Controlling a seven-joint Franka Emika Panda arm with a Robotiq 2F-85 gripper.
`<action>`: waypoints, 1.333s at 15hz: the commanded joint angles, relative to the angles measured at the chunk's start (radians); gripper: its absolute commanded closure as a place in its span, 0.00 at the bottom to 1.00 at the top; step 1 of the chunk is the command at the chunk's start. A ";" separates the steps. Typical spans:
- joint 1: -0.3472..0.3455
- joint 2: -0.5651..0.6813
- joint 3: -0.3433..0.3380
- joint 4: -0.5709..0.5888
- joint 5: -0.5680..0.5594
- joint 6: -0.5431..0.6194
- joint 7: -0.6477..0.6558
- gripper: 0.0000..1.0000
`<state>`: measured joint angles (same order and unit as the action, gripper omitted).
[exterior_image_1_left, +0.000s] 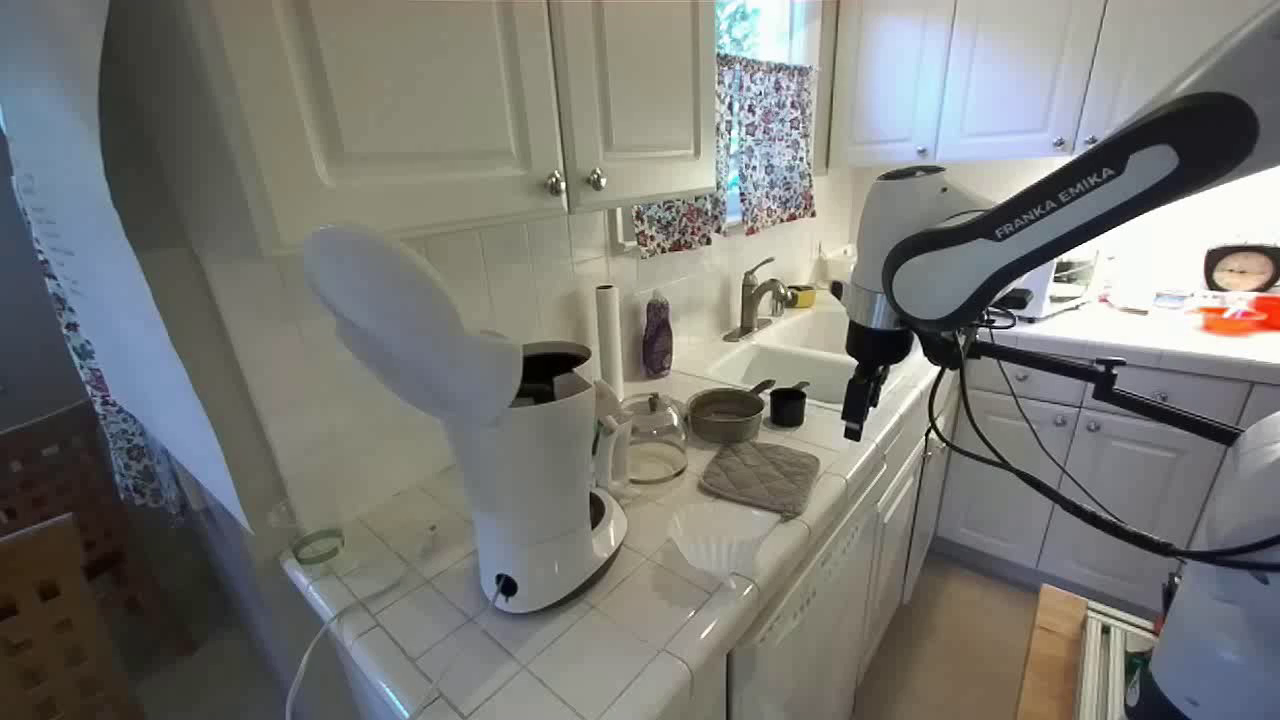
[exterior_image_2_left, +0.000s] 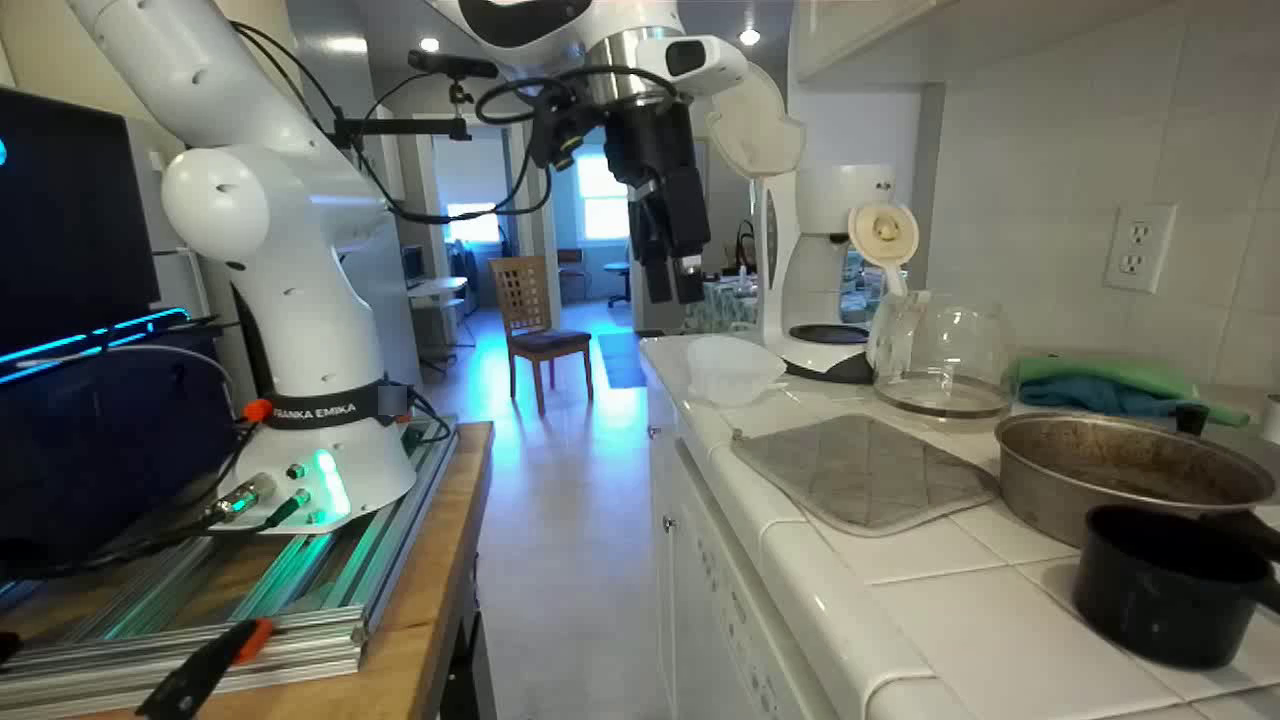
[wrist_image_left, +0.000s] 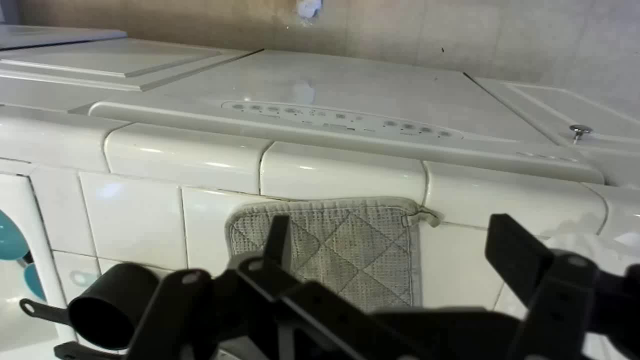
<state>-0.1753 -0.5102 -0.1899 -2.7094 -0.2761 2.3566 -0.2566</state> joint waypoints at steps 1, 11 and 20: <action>-0.003 0.000 0.004 0.001 0.003 -0.002 -0.002 0.00; -0.062 0.079 -0.042 0.070 0.031 0.038 0.083 0.00; -0.107 0.370 -0.176 0.337 0.215 0.116 0.104 0.00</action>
<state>-0.2917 -0.2730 -0.3544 -2.4909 -0.1371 2.4470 -0.1514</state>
